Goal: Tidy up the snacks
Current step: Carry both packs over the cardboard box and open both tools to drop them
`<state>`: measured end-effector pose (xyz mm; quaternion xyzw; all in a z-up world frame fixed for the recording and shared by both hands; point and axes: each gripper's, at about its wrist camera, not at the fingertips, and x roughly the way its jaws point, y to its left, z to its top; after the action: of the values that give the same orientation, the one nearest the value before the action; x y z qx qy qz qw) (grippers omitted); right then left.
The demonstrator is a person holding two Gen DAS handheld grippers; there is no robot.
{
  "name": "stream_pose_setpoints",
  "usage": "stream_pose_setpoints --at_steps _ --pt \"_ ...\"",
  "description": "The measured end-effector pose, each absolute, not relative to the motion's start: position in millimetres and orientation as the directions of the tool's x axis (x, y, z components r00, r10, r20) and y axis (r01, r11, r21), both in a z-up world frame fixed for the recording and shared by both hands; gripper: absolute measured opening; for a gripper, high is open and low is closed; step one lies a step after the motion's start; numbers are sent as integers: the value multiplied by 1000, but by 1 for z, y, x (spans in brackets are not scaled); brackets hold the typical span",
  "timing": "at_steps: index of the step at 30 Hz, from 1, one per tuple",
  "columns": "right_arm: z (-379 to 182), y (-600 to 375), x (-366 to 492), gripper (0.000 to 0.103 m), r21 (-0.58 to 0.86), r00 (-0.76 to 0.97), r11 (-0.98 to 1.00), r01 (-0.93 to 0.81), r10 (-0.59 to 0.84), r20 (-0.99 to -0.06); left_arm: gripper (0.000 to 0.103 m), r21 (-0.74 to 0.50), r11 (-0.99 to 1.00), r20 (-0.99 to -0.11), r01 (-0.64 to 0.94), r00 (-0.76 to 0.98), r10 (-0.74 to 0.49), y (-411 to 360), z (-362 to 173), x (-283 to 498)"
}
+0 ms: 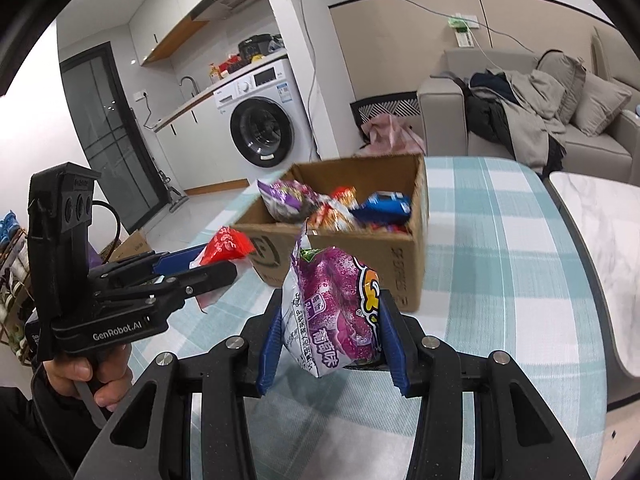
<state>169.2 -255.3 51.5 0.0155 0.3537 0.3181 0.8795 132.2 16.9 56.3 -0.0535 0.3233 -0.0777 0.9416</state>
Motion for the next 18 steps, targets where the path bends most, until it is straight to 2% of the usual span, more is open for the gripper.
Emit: stream_pose_setpoints --at_steps 18 --pt "86 -229 196 45 238 564 772 -590 604 -563 43 -132 989 -551 65 825 -128 39 94 165"
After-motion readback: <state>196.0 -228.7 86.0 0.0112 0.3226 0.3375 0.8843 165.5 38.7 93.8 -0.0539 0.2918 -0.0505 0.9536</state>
